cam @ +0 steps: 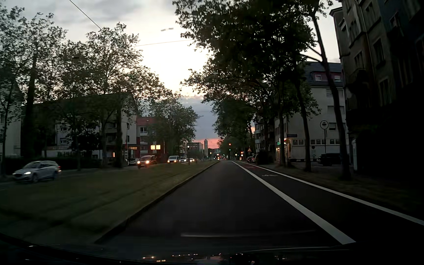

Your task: Follow the waypoints while adhering to traffic rules and regulations

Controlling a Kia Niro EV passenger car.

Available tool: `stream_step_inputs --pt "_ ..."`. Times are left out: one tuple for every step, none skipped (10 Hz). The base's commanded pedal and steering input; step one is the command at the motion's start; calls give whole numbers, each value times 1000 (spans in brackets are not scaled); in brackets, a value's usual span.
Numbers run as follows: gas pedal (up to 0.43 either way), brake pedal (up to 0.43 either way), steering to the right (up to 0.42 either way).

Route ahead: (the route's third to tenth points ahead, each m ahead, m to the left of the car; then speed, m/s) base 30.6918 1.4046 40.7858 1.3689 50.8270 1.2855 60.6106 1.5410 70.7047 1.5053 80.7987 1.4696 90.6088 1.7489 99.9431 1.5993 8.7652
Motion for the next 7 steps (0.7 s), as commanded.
stream_step_inputs --pt "39 0 0" --pt "0 0 0" --pt "0 0 0" --pt "0 0 0" --pt "0 0 0" --pt "0 0 0" --pt "0 0 0"
